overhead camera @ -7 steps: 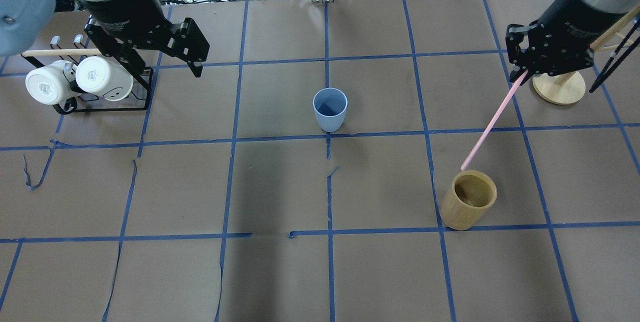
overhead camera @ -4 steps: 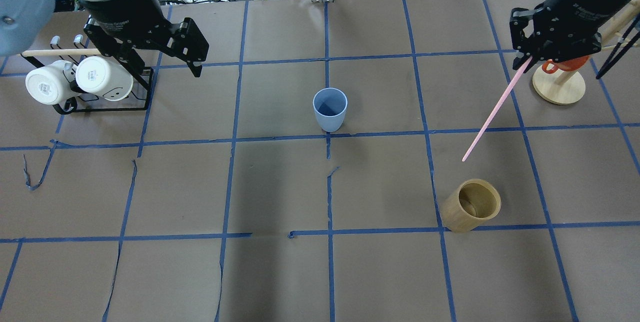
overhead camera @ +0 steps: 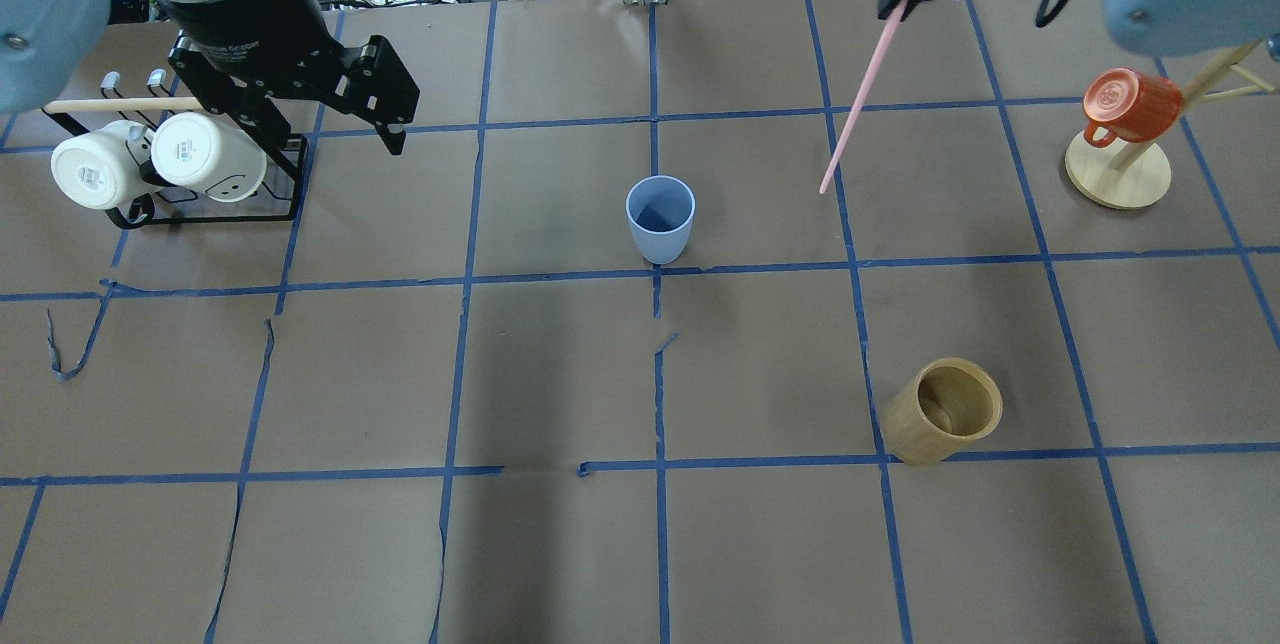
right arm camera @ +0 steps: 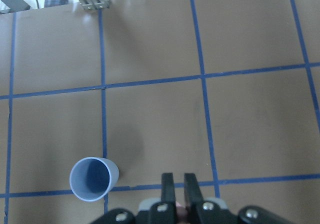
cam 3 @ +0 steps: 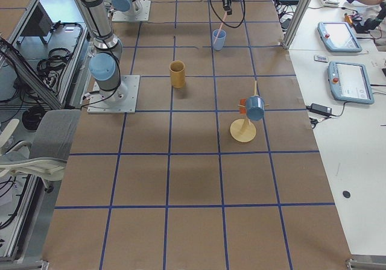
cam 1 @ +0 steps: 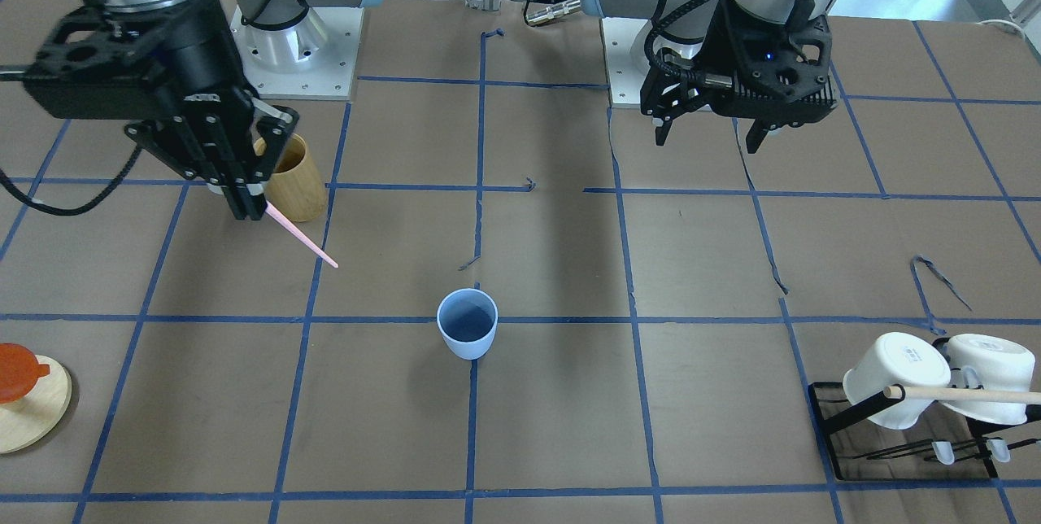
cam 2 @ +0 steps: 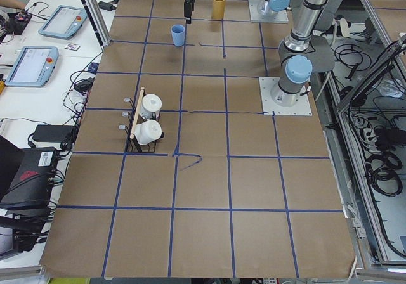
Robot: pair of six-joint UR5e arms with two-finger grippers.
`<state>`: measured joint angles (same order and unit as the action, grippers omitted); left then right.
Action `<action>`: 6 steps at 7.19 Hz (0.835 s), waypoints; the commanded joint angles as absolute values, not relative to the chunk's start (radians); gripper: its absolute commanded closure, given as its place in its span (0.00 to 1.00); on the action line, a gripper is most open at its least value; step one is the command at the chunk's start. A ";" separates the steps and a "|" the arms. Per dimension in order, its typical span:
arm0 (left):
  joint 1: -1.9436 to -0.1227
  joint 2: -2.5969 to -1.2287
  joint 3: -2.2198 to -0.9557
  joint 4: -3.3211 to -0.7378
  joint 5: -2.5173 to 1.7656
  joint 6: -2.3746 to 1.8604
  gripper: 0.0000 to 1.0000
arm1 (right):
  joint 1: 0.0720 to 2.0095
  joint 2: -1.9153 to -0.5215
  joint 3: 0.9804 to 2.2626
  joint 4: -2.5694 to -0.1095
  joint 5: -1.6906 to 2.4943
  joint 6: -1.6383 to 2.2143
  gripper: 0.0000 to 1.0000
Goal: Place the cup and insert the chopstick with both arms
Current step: 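Carry the chopstick with the right gripper over the blue cup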
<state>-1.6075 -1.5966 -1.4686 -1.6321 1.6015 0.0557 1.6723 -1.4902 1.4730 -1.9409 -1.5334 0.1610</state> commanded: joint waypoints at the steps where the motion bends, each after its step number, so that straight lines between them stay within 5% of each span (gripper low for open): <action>1: -1.608 -1.594 -1.470 -1.632 1.601 0.057 0.00 | 1.832 -1.413 1.468 -2.133 -1.632 0.172 1.00; 6: -1.605 -1.586 -1.476 -1.634 1.601 0.058 0.00 | 1.934 -1.327 1.468 -2.213 -1.693 0.229 1.00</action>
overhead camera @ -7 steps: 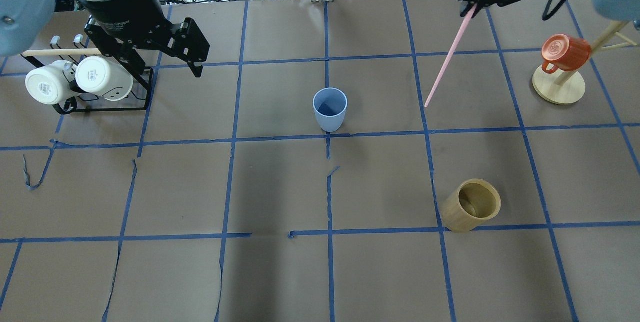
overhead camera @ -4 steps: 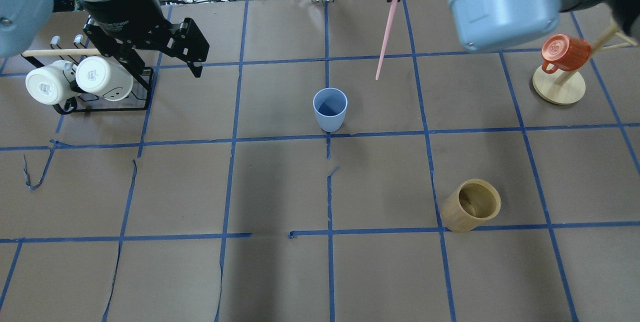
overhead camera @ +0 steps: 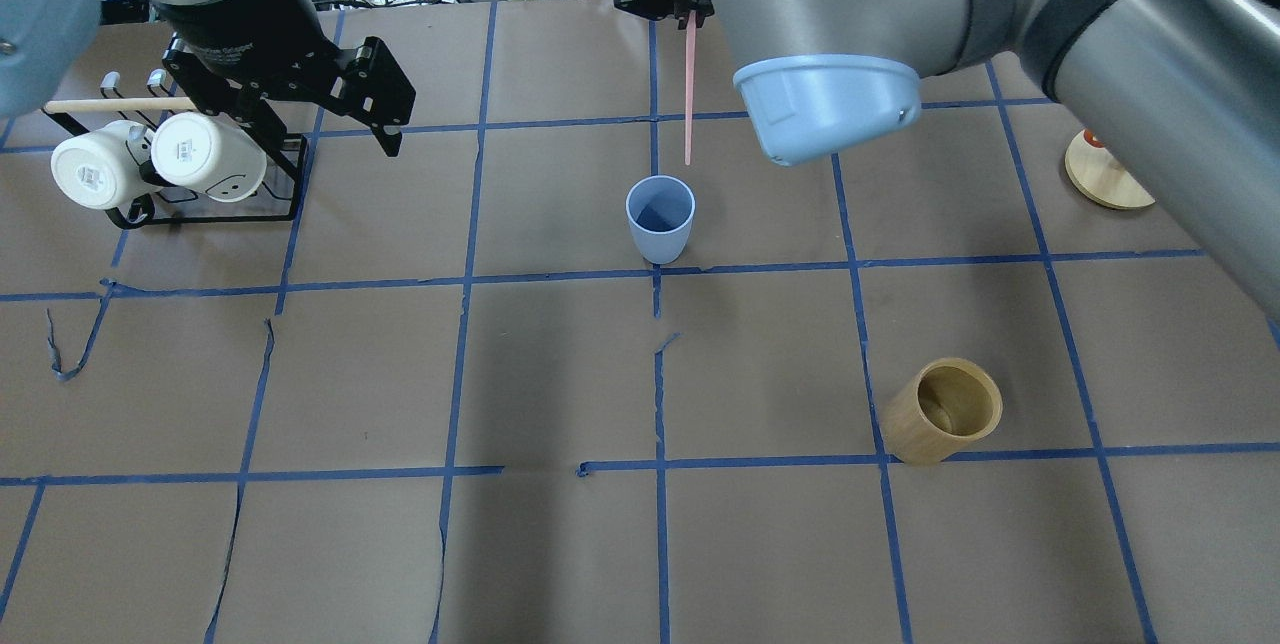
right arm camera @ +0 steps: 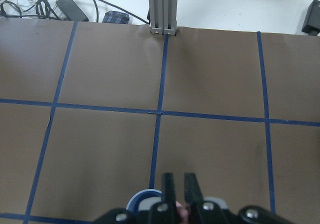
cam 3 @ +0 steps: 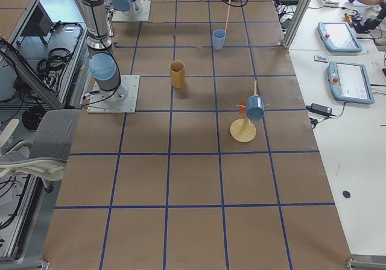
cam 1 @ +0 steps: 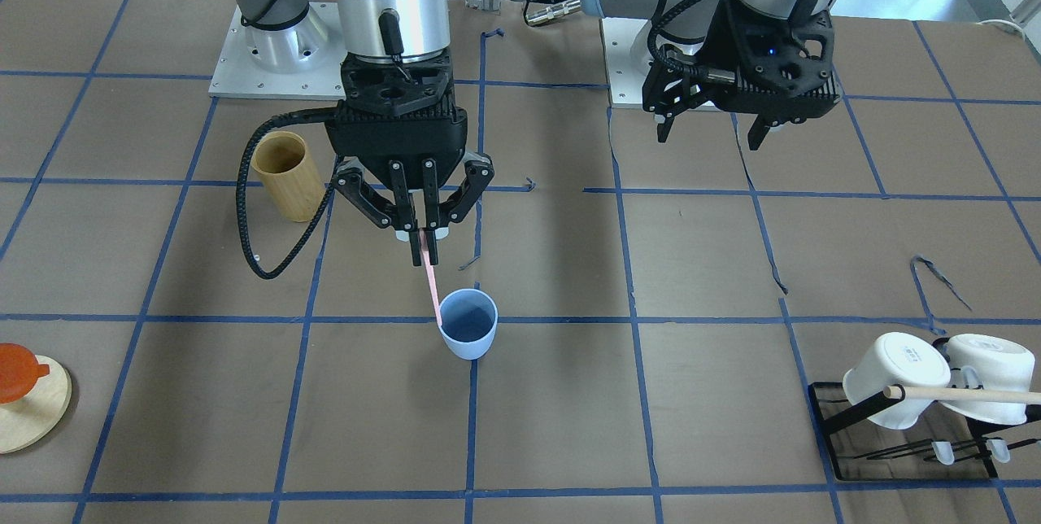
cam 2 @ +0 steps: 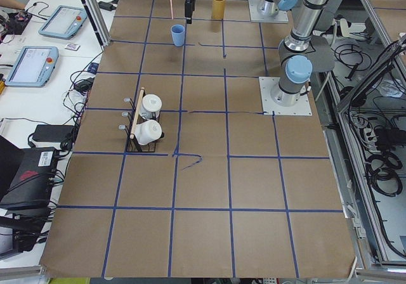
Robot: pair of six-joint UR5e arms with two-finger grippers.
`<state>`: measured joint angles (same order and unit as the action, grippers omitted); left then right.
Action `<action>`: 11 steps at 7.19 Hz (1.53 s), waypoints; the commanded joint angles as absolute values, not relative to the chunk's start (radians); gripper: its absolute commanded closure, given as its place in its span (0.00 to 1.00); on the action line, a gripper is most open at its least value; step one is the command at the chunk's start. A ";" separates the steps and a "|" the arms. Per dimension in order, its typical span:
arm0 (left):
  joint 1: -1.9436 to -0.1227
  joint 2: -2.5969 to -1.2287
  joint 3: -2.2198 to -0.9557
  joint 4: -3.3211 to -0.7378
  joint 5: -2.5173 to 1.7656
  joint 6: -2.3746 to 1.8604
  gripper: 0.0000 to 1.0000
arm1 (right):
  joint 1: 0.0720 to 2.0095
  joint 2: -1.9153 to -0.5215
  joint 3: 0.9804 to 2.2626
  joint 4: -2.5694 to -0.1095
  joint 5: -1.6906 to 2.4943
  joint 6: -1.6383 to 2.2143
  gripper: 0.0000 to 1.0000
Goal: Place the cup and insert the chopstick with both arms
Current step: 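Carry the chopstick with the right gripper over the blue cup, then lower the chopstick into the blue cup and open the right gripper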
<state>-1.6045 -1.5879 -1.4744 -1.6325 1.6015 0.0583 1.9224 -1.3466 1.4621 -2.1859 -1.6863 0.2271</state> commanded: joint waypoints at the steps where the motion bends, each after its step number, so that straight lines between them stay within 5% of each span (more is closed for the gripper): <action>1: -1.603 -1.588 -1.476 -1.632 1.601 0.058 0.00 | 1.942 -1.312 1.470 -2.232 -1.686 0.233 1.00; 3: -1.605 -1.586 -1.476 -1.634 1.601 0.058 0.00 | 1.956 -1.307 1.485 -2.215 -1.684 0.235 1.00; 7: -1.601 -1.582 -1.477 -1.634 1.603 0.060 0.00 | 1.954 -1.315 1.488 -2.221 -1.680 0.233 0.02; 11: -1.602 -1.583 -1.477 -1.635 1.603 0.061 0.00 | 1.817 -1.411 1.401 -1.734 -1.637 0.233 0.00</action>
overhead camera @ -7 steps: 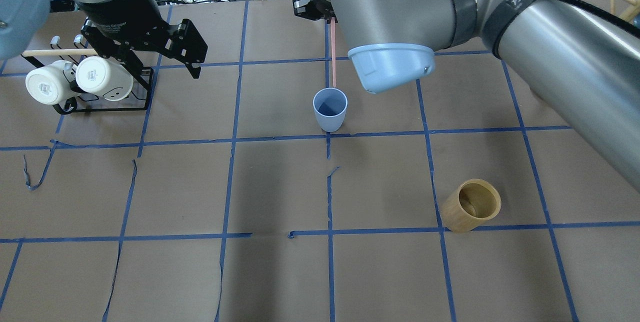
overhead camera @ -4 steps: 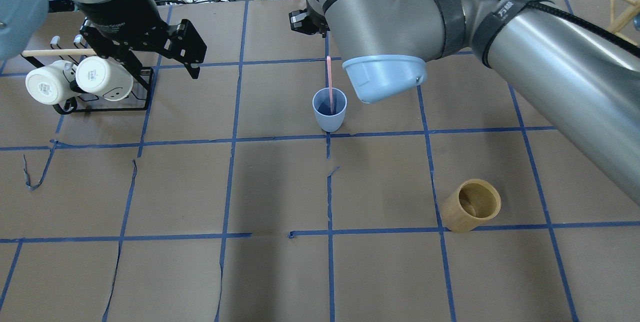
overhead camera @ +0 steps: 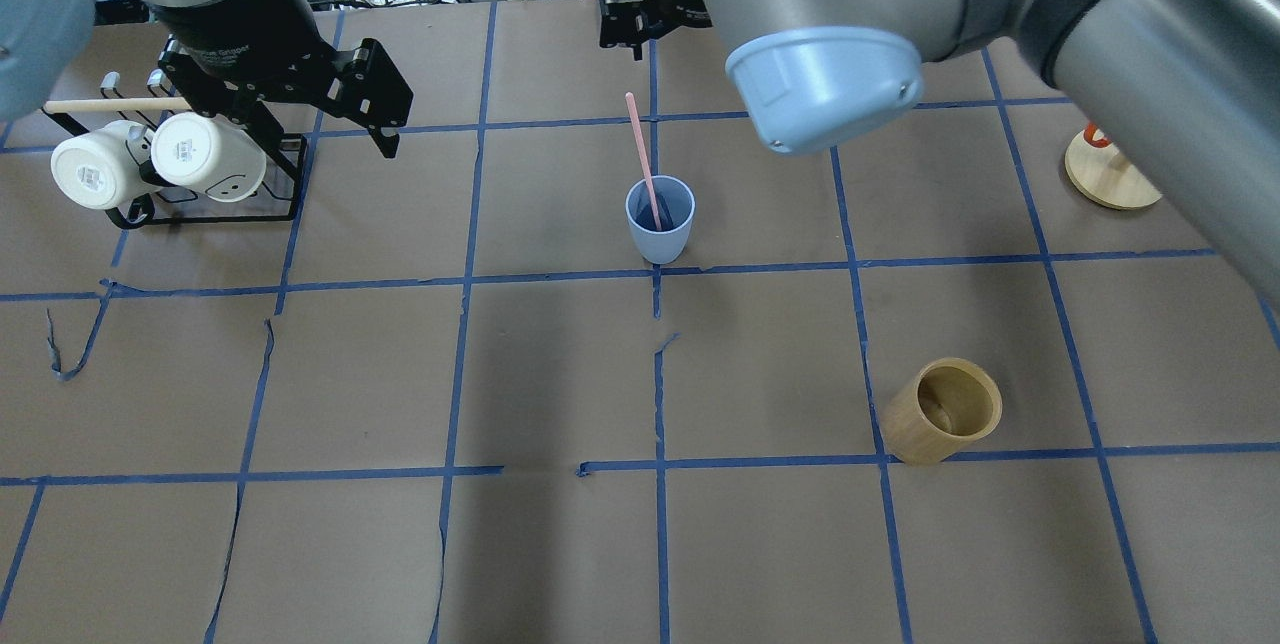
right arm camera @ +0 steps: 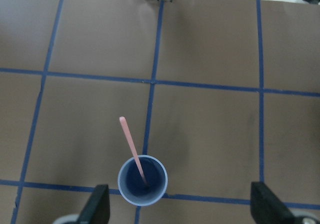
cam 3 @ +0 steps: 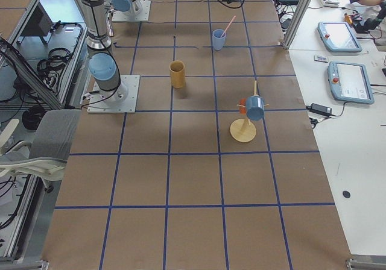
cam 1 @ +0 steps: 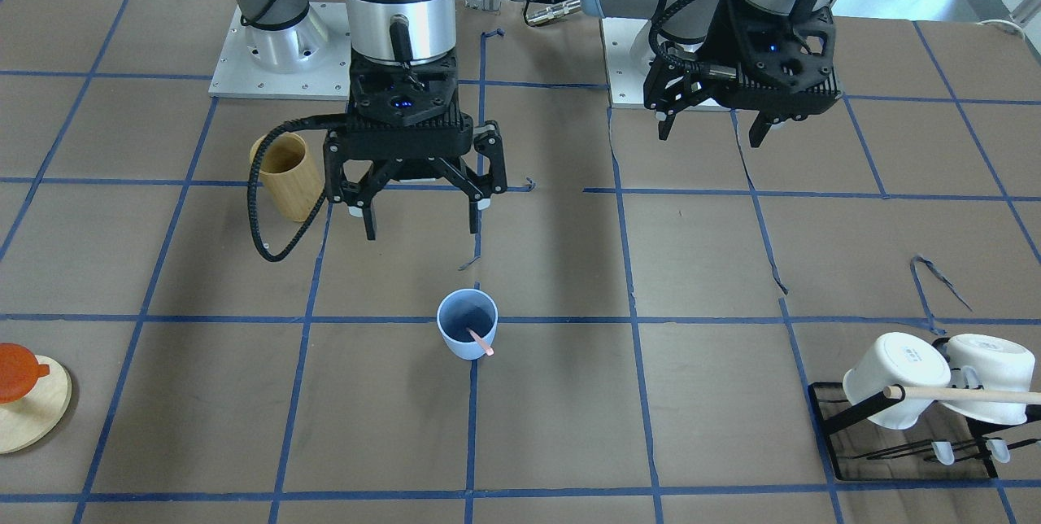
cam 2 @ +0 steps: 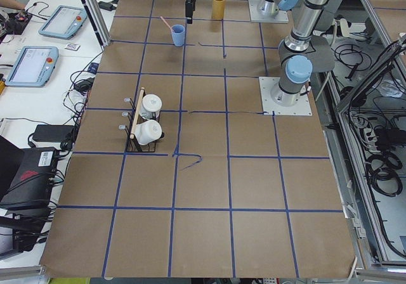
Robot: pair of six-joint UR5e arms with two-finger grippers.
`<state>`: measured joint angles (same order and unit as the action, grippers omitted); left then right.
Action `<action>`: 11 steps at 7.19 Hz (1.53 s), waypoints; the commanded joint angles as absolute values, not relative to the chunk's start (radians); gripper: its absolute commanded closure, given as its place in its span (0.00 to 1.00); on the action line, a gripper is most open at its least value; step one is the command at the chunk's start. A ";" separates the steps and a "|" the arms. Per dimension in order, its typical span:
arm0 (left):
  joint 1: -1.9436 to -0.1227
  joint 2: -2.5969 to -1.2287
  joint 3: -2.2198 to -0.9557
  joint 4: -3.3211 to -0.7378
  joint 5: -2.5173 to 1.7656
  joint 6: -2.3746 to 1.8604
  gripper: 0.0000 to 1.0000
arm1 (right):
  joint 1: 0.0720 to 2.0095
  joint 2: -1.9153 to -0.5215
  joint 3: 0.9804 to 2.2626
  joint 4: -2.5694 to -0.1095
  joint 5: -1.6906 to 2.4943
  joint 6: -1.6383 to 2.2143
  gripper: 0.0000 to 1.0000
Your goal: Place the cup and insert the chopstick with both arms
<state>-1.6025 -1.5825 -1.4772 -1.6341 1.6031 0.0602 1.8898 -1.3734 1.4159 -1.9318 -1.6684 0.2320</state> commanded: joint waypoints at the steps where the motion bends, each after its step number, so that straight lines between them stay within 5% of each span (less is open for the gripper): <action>1: -1.603 -1.583 -1.477 -1.634 1.601 0.060 0.00 | 1.722 -1.445 1.401 -1.588 -1.628 0.212 0.00; 3: -1.603 -1.583 -1.477 -1.634 1.601 0.060 0.00 | 1.639 -1.489 1.401 -1.342 -1.637 0.192 0.00; 11: -1.601 -1.583 -1.477 -1.634 1.601 0.060 0.00 | 1.583 -1.497 1.411 -1.344 -1.626 0.189 0.00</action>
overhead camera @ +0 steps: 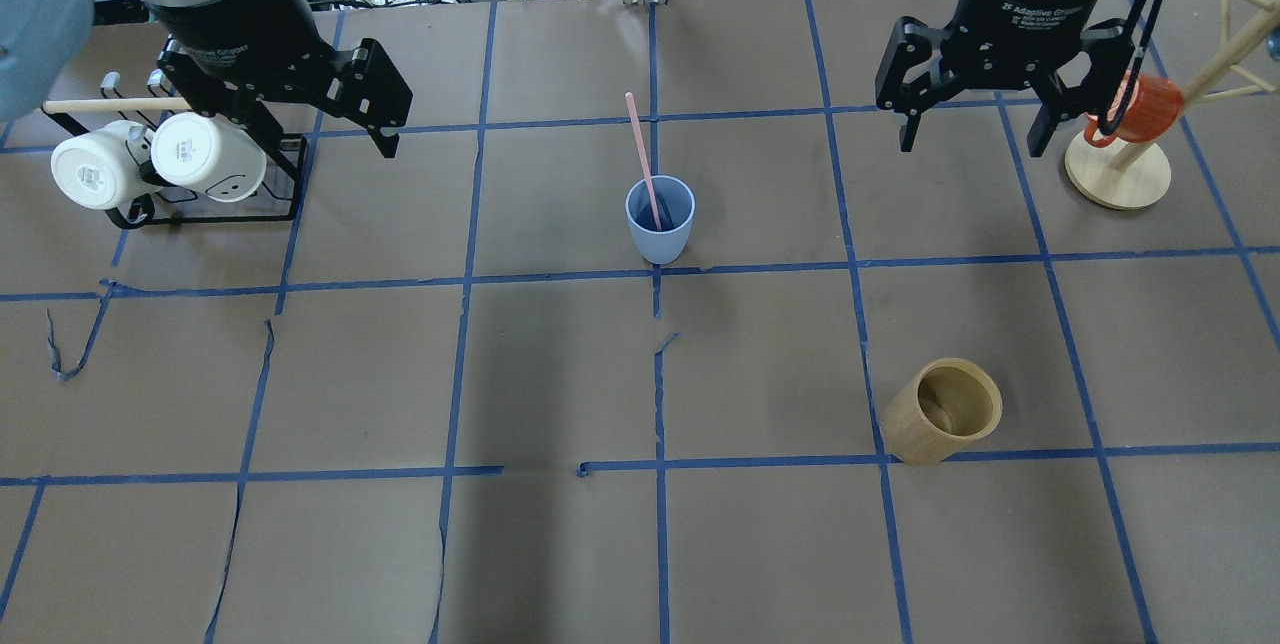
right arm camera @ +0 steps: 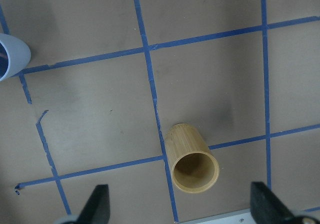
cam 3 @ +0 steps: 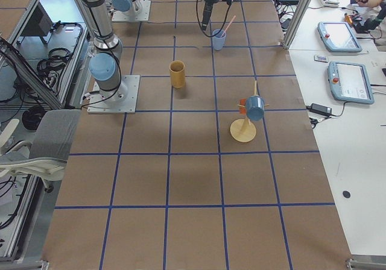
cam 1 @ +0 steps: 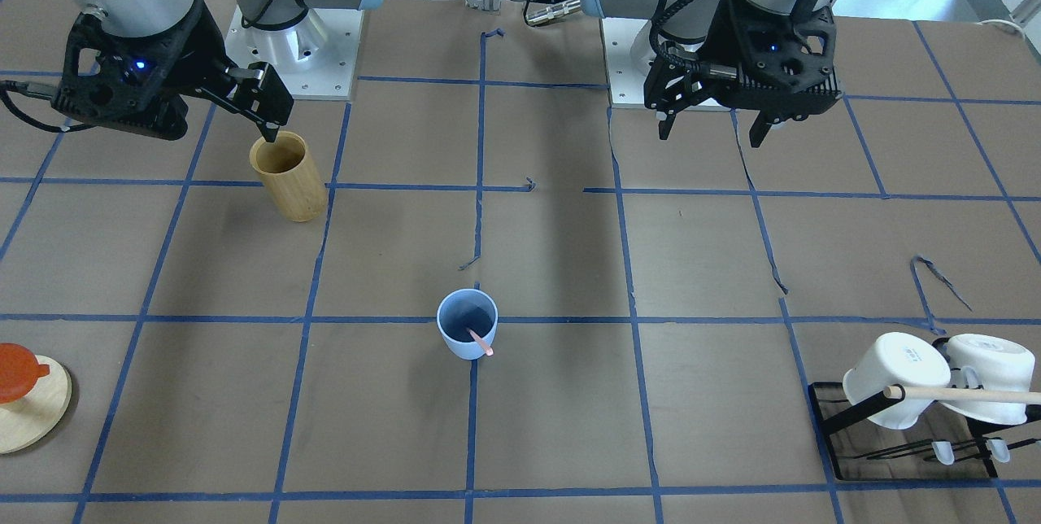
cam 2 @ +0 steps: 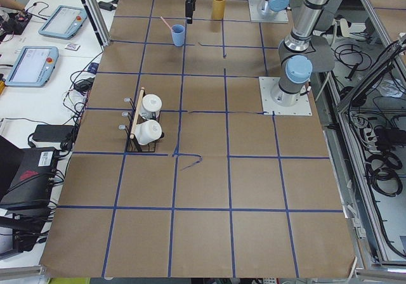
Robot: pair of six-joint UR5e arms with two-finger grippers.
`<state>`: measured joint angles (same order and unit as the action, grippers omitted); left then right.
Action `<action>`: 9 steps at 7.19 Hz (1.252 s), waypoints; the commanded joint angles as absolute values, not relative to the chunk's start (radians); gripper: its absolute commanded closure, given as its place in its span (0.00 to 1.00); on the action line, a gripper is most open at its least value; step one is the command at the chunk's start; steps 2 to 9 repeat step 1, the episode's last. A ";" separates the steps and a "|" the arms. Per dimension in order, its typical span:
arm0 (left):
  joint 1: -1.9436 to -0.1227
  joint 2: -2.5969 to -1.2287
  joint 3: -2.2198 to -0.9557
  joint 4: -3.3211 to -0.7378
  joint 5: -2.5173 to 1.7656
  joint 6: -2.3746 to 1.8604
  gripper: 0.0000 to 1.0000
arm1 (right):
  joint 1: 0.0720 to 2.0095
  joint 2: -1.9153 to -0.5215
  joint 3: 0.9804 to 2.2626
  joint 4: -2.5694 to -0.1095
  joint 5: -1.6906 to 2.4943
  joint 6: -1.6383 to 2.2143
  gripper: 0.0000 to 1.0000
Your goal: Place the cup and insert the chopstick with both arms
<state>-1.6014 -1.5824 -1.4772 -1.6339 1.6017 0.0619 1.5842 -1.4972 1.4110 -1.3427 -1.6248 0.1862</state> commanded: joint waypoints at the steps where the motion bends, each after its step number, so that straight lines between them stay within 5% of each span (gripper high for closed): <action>1: -1.601 -1.583 -1.477 -1.634 1.601 0.061 0.00 | 1.582 -1.496 1.411 -1.341 -1.625 0.189 0.00; 9: -1.601 -1.583 -1.477 -1.634 1.601 0.061 0.00 | 1.582 -1.496 1.411 -1.341 -1.625 0.189 0.00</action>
